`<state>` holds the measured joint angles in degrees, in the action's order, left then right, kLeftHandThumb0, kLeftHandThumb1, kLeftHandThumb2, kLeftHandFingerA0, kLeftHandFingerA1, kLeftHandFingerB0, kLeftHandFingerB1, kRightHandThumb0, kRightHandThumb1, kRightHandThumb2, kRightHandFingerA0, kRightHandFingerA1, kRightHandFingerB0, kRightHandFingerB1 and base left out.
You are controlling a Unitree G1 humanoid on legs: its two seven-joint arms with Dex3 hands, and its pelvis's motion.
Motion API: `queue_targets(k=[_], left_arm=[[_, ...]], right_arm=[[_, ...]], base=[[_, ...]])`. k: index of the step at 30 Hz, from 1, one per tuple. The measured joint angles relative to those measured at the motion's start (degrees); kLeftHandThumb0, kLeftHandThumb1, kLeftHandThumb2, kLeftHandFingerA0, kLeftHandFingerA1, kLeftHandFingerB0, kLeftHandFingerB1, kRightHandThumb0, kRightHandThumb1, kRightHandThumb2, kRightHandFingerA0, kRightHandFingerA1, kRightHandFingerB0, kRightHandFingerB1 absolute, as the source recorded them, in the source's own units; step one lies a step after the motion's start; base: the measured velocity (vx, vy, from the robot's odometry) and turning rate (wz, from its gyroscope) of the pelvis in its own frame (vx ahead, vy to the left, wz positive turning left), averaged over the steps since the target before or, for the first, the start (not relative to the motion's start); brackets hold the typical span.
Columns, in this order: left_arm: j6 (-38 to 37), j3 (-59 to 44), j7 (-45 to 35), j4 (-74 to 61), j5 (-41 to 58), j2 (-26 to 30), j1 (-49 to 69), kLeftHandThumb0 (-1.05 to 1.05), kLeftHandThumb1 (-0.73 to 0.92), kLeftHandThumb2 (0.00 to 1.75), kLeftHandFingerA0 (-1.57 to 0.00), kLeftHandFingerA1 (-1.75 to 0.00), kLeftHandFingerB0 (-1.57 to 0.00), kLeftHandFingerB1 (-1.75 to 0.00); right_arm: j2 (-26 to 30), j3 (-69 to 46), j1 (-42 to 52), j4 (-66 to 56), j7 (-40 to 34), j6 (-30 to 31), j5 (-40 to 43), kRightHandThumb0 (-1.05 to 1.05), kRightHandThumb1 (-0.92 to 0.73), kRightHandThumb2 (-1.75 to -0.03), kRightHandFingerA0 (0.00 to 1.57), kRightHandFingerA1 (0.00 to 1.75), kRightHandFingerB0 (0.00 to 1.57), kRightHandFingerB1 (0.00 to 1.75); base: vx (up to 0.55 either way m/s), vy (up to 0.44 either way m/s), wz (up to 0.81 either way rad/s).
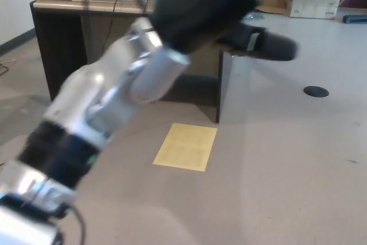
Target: A person hands over a black lunchbag to the robot and the robot uses its left hand to grab the strips of the lunchbag, the gives it back to the person.
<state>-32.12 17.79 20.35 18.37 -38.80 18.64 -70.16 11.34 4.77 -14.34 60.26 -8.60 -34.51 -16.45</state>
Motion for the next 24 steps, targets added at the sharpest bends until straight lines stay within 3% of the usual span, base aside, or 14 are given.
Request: queue_targets(k=[4, 7, 9, 10, 11, 12, 13, 14, 20, 21, 22, 23, 24], left_arm=[[0.1, -4.2, -2.0, -4.5, 2.3, 4.6, 9.5, -0.83, 0.48, 0.86, 0.00, 0.00, 0.00, -0.05], [0.0, -7.1, -2.9, -6.8, 3.9, 7.3, 17.6, -0.75, 0.47, 0.85, -0.03, -0.22, -0.09, -0.24], [-0.4, -8.7, -3.2, -7.4, 4.7, 8.5, 22.8, -0.77, 0.50, 0.86, -0.03, -0.24, -0.10, -0.26], [-0.5, -9.2, -3.2, -7.5, 5.0, 8.8, 24.8, -0.77, 0.62, 0.63, -0.08, -0.24, -0.14, -0.24], [-0.8, -10.1, -3.3, -7.5, 5.5, 9.1, 28.1, -0.71, 0.55, 0.83, -0.06, -0.36, -0.10, -0.37], [-1.0, -10.7, -3.3, -7.5, 5.8, 9.3, 30.8, -0.35, 0.44, 0.99, 0.00, -0.49, 0.00, -0.46], [-1.3, -11.3, -3.3, -7.4, 6.2, 9.5, 33.3, -0.35, 0.44, 0.99, 0.00, -0.49, 0.00, -0.46], [-1.6, -12.0, -3.3, -7.2, 6.5, 9.6, 36.2, -0.64, 0.73, 0.62, -0.17, -0.30, -0.20, -0.28], [-3.6, -15.5, -3.1, -2.1, 8.1, 9.8, 51.7, -0.64, 0.77, 0.64, -0.29, -0.32, -0.29, -0.30], [-4.2, -16.3, -2.9, 0.5, 8.4, 9.8, 55.0, -0.64, 0.76, 0.63, -0.32, -0.33, -0.32, -0.31], [-4.8, -17.1, -2.5, 3.4, 8.7, 9.8, 58.1, -0.64, 0.76, 0.63, -0.32, -0.33, -0.32, -0.31], [-5.1, -17.6, -2.3, 5.7, 8.8, 9.8, 60.1, -0.74, 0.64, 0.94, -0.29, -0.47, -0.28, -0.44], [-5.3, -17.9, -2.1, 7.7, 8.9, 9.8, 61.6, -0.76, 0.67, 0.96, -0.30, -0.47, -0.29, -0.45]], right_arm=[[0.0, 0.0, 0.0, 0.0, 0.0, 0.0, 0.0, -0.46, -0.65, -0.59, 0.45, 0.43, 0.56, 0.44], [-0.1, 0.0, 0.0, 0.0, 0.0, 0.0, 0.0, -0.48, -0.66, -0.59, 0.45, 0.42, 0.54, 0.43], [-0.1, 0.0, 0.0, 0.0, 0.0, 0.0, -0.1, -0.48, -0.66, -0.59, 0.46, 0.43, 0.54, 0.43], [-0.1, 0.0, 0.0, 0.0, 0.0, 0.0, -0.1, -0.49, -0.66, -0.60, 0.47, 0.44, 0.53, 0.43], [-0.1, 0.0, 0.0, 0.0, 0.0, 0.0, -0.1, -0.50, -0.66, -0.59, 0.50, 0.45, 0.51, 0.42], [-0.1, 0.0, -0.1, 0.0, 0.0, 0.0, -0.1, -0.51, -0.66, -0.59, 0.50, 0.45, 0.51, 0.42], [-0.1, 0.0, -0.1, 0.0, 0.0, 0.0, -0.1, -0.51, -0.66, -0.59, 0.50, 0.45, 0.51, 0.42], [-0.2, 0.1, -0.1, 0.0, 0.0, 0.0, -0.1, -0.57, -0.55, -0.92, 0.47, 0.60, 0.38, 0.53], [-0.2, 0.1, -0.1, 0.0, 0.0, 0.1, -0.1, -0.58, -0.56, -0.94, 0.47, 0.61, 0.36, 0.52], [-0.2, 0.2, -0.2, 0.0, 0.0, 0.1, -0.1, -0.56, -0.68, -0.61, 0.51, 0.47, 0.48, 0.41], [-0.2, 0.3, -0.2, 0.0, 0.0, 0.1, -0.1, -0.56, -0.68, -0.61, 0.51, 0.47, 0.48, 0.41], [-0.2, 0.3, -0.2, 0.1, 0.0, 0.1, -0.1, -0.55, -0.68, -0.60, 0.51, 0.47, 0.48, 0.41], [-0.2, 0.3, -0.2, 0.1, -0.1, 0.1, -0.1, -0.55, -0.54, -0.94, 0.45, 0.60, 0.35, 0.52]], base=[[0.00, 0.000, 0.00], [0.00, 0.000, 0.00], [0.00, 0.000, 0.00], [0.00, 0.000, 0.00], [0.00, 0.000, 0.00], [0.00, 0.000, 0.00], [0.00, 0.000, 0.00], [0.00, 0.000, 0.00], [0.00, 0.000, 0.00], [0.00, 0.000, 0.00], [0.00, 0.000, 0.00], [0.00, 0.000, 0.00], [0.00, 0.000, 0.00]])
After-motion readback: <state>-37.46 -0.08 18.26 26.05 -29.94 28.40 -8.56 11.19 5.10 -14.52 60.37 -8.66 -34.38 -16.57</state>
